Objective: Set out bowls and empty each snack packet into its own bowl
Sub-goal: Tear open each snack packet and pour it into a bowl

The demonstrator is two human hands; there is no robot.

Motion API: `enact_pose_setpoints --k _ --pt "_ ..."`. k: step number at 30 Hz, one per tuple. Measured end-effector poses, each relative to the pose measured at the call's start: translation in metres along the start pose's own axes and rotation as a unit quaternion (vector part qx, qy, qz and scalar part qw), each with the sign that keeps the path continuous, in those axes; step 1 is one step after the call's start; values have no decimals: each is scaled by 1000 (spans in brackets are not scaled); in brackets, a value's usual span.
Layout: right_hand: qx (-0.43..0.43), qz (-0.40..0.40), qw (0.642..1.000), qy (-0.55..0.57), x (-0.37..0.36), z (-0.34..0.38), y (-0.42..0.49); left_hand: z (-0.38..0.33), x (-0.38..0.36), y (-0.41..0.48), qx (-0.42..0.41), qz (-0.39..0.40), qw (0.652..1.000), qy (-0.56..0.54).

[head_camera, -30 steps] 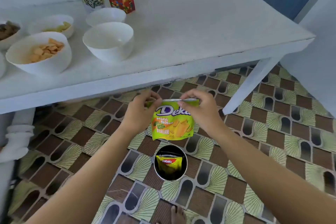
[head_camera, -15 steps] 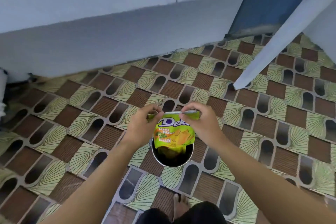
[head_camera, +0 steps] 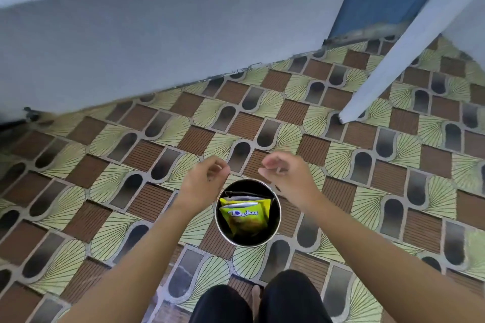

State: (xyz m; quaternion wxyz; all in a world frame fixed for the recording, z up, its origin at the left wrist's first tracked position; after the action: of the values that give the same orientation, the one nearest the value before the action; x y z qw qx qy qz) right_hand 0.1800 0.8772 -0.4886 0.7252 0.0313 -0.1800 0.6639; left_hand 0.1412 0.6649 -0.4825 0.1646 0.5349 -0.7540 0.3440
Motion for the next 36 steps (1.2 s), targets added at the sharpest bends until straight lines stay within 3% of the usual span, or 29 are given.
enact_pose_setpoints --k 12,17,27,36 --pt "157 -6 987 -20 82 340 0 -239 238 -78 -127 -146 981 6" --pt "229 -12 973 -16 93 450 -1 -295 324 -112 -155 -226 962 18" --pt "318 18 948 -6 31 551 28 -282 446 -132 -167 -339 926 -14" --pt "336 8 942 2 -68 615 102 -233 559 -78 -187 -363 913 -11"
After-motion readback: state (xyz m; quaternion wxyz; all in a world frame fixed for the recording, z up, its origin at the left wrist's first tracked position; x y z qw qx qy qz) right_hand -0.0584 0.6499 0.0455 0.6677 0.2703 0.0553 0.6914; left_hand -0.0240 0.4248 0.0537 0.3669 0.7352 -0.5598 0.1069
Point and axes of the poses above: each hand's wrist, its own y-axis towards the middle knuckle, its own x-axis out of the back of the hand, z = x × y, the point moved 1 cm from there along y, towards the middle knuckle, and after that the axes turned 5 degrees about y, right-handed, at the moved point
